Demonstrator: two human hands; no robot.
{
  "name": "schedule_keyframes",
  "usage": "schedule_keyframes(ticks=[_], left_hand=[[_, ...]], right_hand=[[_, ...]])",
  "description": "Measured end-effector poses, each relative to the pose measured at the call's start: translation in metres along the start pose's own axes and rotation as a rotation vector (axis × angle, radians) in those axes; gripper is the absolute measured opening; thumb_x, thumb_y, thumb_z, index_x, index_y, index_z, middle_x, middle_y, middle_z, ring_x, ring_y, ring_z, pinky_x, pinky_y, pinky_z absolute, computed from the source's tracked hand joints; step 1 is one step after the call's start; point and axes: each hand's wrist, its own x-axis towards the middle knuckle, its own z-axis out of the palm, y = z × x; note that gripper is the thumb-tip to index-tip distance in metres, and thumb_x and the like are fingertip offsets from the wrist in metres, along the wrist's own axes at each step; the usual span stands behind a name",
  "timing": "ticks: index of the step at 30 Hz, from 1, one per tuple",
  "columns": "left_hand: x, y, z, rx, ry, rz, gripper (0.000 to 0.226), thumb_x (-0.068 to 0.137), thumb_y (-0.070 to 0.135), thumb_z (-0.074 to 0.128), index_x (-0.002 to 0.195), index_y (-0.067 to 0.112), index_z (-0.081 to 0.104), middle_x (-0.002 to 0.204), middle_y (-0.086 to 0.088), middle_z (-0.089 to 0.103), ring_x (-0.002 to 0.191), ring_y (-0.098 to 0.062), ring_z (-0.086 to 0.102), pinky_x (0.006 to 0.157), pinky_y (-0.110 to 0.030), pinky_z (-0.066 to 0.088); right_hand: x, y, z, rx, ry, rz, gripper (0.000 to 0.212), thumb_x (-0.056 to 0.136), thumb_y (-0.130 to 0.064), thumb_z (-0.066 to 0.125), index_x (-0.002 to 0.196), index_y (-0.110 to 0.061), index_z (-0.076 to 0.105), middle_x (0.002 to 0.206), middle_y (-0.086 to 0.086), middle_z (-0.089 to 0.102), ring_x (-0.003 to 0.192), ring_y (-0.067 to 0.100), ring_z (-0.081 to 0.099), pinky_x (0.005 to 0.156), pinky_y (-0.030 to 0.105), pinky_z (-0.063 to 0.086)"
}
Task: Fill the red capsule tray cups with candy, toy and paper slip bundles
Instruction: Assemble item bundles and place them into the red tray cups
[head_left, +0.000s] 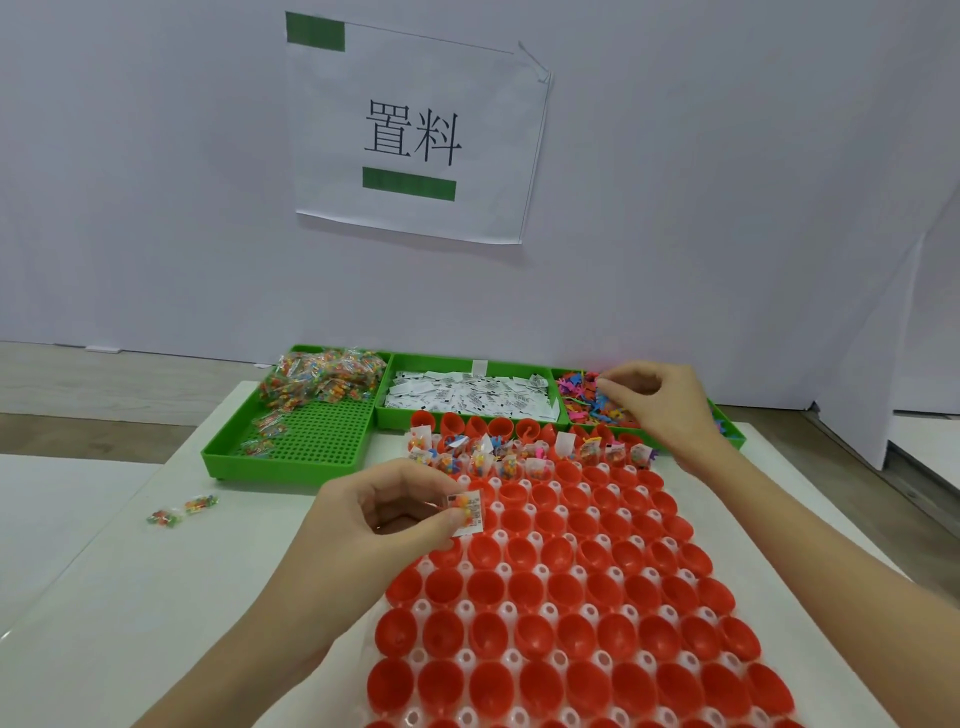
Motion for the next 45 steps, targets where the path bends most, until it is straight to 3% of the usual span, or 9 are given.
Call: schedule_keyframes(ticks=[6, 11, 18, 23, 32, 36, 42, 45], left_hand=[[-0.006, 0.002, 0.006, -0.021, -0.039, 0.039, 0.022, 0.075, 0.015, 0.085, 0.095, 0.022, 0.081, 0.091, -0.007, 0.078, 0.086, -0.018, 0.075, 0.076, -0.018, 0.057], [-0.012, 0.001, 0.016, -0.024, -0.101, 0.061, 0.022, 0.074, 0.017, 0.087, 0.095, 0.019, 0.080, 0.091, -0.008, 0.079, 0.088, -0.020, 0.076, 0.078, -0.020, 0.058], [-0.013, -0.005, 0.022, 0.024, -0.091, 0.077, 0.018, 0.072, 0.018, 0.088, 0.088, 0.017, 0.079, 0.086, -0.007, 0.078, 0.081, -0.020, 0.076, 0.074, -0.021, 0.059], [-0.013, -0.010, 0.025, 0.046, -0.089, 0.090, 0.016, 0.075, 0.015, 0.087, 0.089, 0.019, 0.079, 0.088, -0.009, 0.078, 0.082, -0.023, 0.077, 0.074, -0.022, 0.059], [-0.007, -0.003, 0.040, 0.078, -0.087, 0.165, 0.015, 0.074, 0.017, 0.088, 0.086, 0.021, 0.081, 0.086, -0.005, 0.079, 0.084, -0.021, 0.078, 0.076, -0.025, 0.061], [0.009, 0.008, 0.053, 0.143, -0.094, 0.206, 0.015, 0.075, 0.015, 0.088, 0.086, 0.021, 0.081, 0.085, 0.000, 0.080, 0.082, -0.016, 0.078, 0.075, -0.019, 0.060], [0.073, 0.015, 0.074, 0.380, -0.084, 0.310, 0.009, 0.082, 0.016, 0.085, 0.088, 0.021, 0.082, 0.081, 0.009, 0.079, 0.079, -0.003, 0.075, 0.075, -0.017, 0.058], [0.101, 0.005, 0.089, 0.548, -0.066, 0.370, 0.009, 0.080, 0.012, 0.085, 0.087, 0.018, 0.081, 0.075, 0.011, 0.076, 0.070, 0.009, 0.068, 0.067, -0.006, 0.048]], right_hand=[[-0.090, -0.058, 0.003, 0.291, -0.133, -0.051, 0.009, 0.088, -0.023, 0.077, 0.097, -0.025, 0.080, 0.086, 0.002, 0.079, 0.077, 0.021, 0.077, 0.062, 0.022, 0.060], [-0.153, -0.079, 0.023, 0.295, -0.230, -0.093, 0.016, 0.087, -0.013, 0.078, 0.095, -0.027, 0.081, 0.083, 0.000, 0.079, 0.072, 0.019, 0.076, 0.066, 0.027, 0.061], [-0.177, -0.083, 0.028, 0.245, -0.295, -0.076, 0.022, 0.090, -0.011, 0.076, 0.099, -0.030, 0.080, 0.090, -0.010, 0.078, 0.085, 0.010, 0.075, 0.077, 0.024, 0.061], [-0.179, -0.078, 0.024, 0.229, -0.286, -0.069, 0.024, 0.093, -0.012, 0.072, 0.102, -0.033, 0.081, 0.094, -0.017, 0.078, 0.088, 0.002, 0.074, 0.080, 0.018, 0.058], [-0.172, -0.073, 0.009, 0.243, -0.319, -0.054, 0.017, 0.087, -0.016, 0.080, 0.095, -0.030, 0.080, 0.089, -0.010, 0.078, 0.088, 0.008, 0.075, 0.083, 0.025, 0.060], [-0.149, -0.075, -0.003, 0.164, -0.326, -0.094, 0.012, 0.086, -0.015, 0.081, 0.093, -0.025, 0.080, 0.085, -0.008, 0.078, 0.083, 0.007, 0.075, 0.083, 0.026, 0.060], [-0.082, -0.063, -0.022, 0.039, -0.340, -0.094, 0.010, 0.085, -0.019, 0.082, 0.094, -0.021, 0.080, 0.082, -0.008, 0.079, 0.080, 0.004, 0.075, 0.078, 0.015, 0.057], [-0.061, -0.042, -0.017, 0.006, -0.320, -0.047, 0.013, 0.083, -0.020, 0.084, 0.096, -0.020, 0.079, 0.080, -0.005, 0.079, 0.080, 0.006, 0.075, 0.081, 0.020, 0.058]])
